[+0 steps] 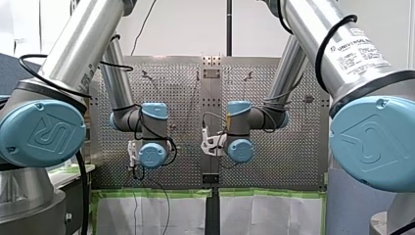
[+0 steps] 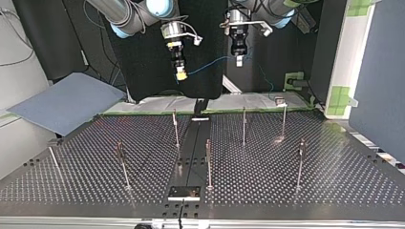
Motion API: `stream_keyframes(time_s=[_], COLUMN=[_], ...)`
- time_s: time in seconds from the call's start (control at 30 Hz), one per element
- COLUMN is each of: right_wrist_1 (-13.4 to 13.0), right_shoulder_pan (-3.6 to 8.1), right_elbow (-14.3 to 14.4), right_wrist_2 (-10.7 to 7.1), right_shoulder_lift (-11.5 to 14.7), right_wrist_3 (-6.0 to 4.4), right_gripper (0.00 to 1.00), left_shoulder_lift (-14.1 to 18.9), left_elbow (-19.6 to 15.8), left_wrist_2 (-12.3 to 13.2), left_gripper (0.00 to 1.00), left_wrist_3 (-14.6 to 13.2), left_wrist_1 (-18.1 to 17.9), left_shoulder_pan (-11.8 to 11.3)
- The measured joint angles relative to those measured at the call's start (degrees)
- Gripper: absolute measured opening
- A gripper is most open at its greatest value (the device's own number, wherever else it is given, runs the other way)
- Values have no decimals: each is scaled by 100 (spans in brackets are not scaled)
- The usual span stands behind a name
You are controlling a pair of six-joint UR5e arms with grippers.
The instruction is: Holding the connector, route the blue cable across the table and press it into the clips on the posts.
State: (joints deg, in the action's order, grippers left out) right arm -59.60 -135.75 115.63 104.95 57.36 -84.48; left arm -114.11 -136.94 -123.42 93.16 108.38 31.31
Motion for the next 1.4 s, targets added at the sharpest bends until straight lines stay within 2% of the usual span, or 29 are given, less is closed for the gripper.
stream_keyframes(time_s=[0.8,0.97,1.13,1.4], right_wrist_1=[11,191,473,886], right_shoulder_pan=[-11,-47,-51,-53], right_elbow=[-12,-191,-396,-437], right_wrist_2=[12,137,172,176], right_shoulder_lift=[-12,-192,-473,-886], right_wrist_3=[12,55,61,62], right_gripper=[0,0,0,0], left_shoulder_lift=[0,0,0,0], left_elbow=[-6,-6,-6,-6], left_wrist_2=[-2,-1,-2,-2], left_gripper=[0,0,0,0], left_wrist_3=[0,0,0,0], left_wrist_1=[0,0,0,0], left_shoulder_pan=[0,0,0,0])
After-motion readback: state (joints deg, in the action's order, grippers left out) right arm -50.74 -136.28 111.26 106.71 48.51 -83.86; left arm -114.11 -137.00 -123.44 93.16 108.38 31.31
